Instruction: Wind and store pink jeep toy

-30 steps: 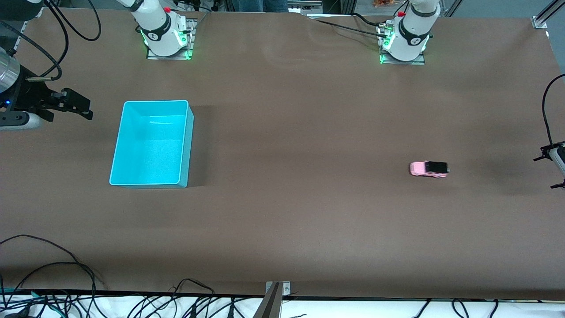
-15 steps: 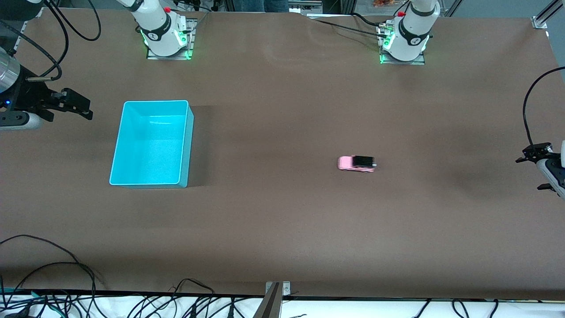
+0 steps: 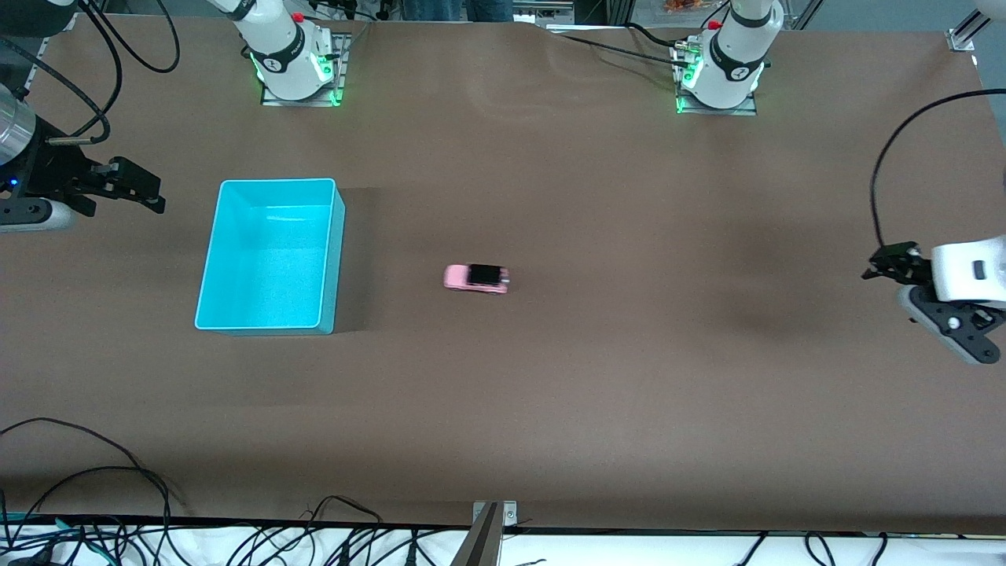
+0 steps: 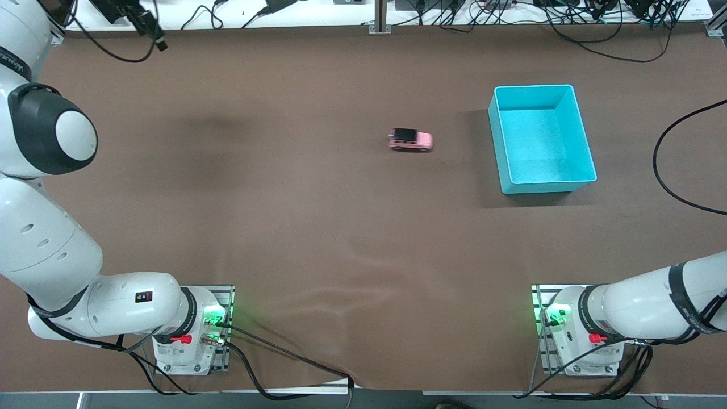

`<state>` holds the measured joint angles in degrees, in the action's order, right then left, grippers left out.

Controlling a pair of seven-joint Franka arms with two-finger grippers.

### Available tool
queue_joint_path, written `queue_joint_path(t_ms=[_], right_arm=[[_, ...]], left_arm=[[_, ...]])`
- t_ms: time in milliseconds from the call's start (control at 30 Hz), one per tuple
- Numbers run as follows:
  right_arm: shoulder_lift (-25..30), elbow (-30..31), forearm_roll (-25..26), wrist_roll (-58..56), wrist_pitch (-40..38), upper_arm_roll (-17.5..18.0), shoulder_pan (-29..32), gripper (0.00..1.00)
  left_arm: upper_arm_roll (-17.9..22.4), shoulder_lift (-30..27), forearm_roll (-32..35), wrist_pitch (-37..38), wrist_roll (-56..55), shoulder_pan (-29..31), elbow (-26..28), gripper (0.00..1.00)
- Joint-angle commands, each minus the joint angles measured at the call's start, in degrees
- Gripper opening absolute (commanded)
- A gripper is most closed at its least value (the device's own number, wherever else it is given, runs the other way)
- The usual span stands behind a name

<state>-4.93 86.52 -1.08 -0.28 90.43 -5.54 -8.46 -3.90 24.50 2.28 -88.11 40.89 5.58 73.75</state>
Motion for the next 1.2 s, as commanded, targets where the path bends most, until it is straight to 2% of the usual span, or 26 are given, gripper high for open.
queue_joint_path(t_ms=[0,33,533,767,867,967,1167], right_arm=[[-0.1,-1.2,0.8,-0.5,-1.3,0.0,0.1,1.0],[-0.1,-1.2,0.8,-0.5,-1.3,0.0,-0.1,1.0],[-0.1,-1.2,0.9,-0.7,-1.3,0.1,-0.1,1.0],[-0.3,-1.1,0.9,-0.8,-1.7,0.2,-0.2,1.0],[-0.3,-0.9,1.1,-0.4,-2.2,0.4,-0.5,1.0],[-0.8,-0.9,1.5,-0.4,-1.6,0.4,-2.3,1.0],[-2.1,-1.0,2.8,-0.5,-1.5,1.1,-5.4,1.0]], left_arm=[[0.8,-0.9,-0.4,4.6,-9.8,-3.5,-2.6,1.0],[0.7,-2.0,-0.8,5.1,-12.6,-4.4,-2.6,1.0],[1.4,-3.5,-0.4,5.1,-16.3,-6.0,-2.4,1.0],[2.8,-6.7,-0.6,1.3,-19.9,-8.7,0.9,1.0],[5.3,-10.3,-1.0,-3.9,-20.0,-9.8,6.0,1.0],[6.6,-15.1,-1.0,-8.4,-20.2,-11.0,13.6,1.0],[6.6,-22.1,-2.4,-9.5,-27.8,-11.1,22.7,1.0]])
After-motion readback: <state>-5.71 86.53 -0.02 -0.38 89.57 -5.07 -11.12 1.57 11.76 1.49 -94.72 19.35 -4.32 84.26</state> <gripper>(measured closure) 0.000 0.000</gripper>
